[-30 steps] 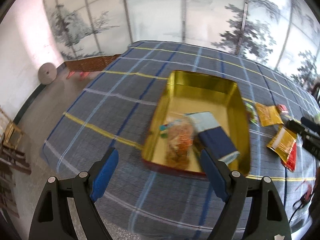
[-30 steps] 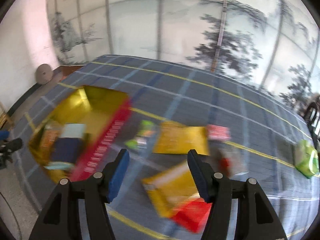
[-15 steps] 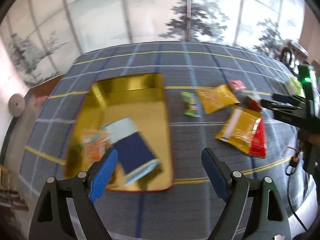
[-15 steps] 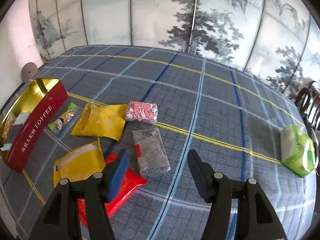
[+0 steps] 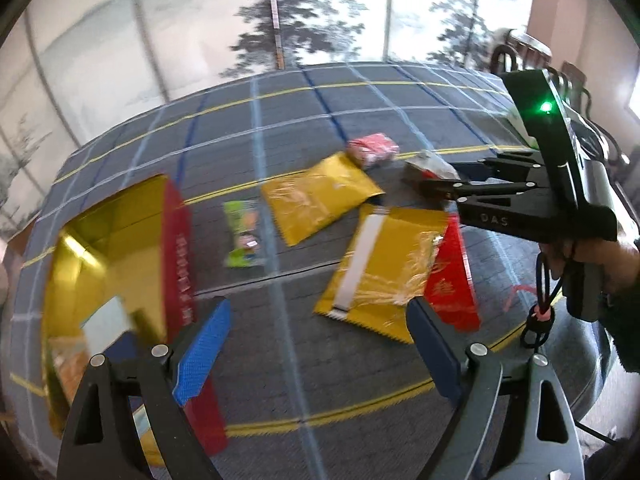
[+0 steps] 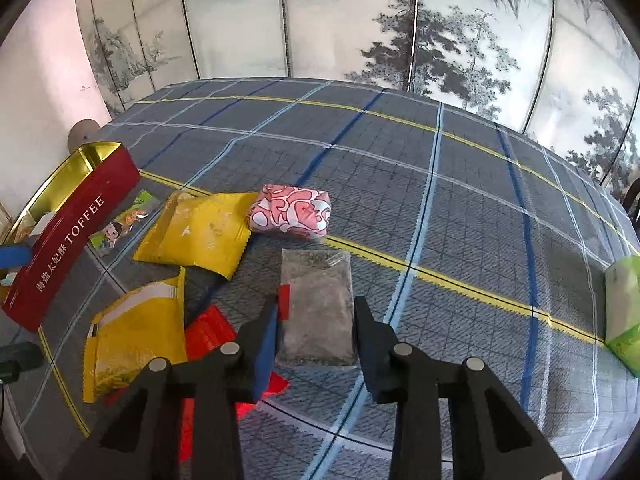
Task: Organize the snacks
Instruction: 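Grasp the clear seed bag with the right tool while the left tool approaches a yellow cake pack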
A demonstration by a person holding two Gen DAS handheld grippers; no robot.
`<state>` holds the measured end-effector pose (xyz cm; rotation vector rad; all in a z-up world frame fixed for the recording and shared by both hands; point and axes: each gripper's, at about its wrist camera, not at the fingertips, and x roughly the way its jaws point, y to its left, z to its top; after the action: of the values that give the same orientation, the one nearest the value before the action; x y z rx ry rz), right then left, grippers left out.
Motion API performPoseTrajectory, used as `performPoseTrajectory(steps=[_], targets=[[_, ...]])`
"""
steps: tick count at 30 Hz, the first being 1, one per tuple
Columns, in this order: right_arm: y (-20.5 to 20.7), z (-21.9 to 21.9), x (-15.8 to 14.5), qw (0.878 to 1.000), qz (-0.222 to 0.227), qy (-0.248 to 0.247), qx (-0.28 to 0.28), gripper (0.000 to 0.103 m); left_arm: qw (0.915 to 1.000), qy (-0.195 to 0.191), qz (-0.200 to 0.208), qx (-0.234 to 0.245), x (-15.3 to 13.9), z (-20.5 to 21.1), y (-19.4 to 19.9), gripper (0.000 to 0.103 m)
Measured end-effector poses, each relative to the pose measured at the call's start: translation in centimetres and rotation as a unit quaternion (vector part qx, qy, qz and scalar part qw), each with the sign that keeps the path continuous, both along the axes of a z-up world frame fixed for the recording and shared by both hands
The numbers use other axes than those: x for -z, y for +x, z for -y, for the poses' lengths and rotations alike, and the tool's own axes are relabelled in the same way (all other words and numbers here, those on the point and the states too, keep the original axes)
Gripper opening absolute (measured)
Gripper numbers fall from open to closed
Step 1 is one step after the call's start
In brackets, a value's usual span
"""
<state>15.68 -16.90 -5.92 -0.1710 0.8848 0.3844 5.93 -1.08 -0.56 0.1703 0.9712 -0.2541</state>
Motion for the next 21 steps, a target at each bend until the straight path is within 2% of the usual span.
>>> performPoseTrajectory(steps=[4, 11, 21], targets=[[-0.8, 1.6, 0.0, 1.0, 0.01, -0.008, 0.028, 0.036, 0.9995, -0.005, -0.003, 0.031, 0.6, 1.3, 0.9, 0.087], [-3.0, 5.9, 0.1, 0.994, 0.014, -0.013, 0.105, 0.036, 0.9977, 0.009, -0.009, 0.066, 1.9, 3.5, 2.3, 0.088], [-3.9, 6.8, 0.7, 0.992, 0.013, 0.002, 0.128, 0.036, 0.9979, 0.003, -0.026, 0.059, 3.5, 3.8, 4.5, 0.088]])
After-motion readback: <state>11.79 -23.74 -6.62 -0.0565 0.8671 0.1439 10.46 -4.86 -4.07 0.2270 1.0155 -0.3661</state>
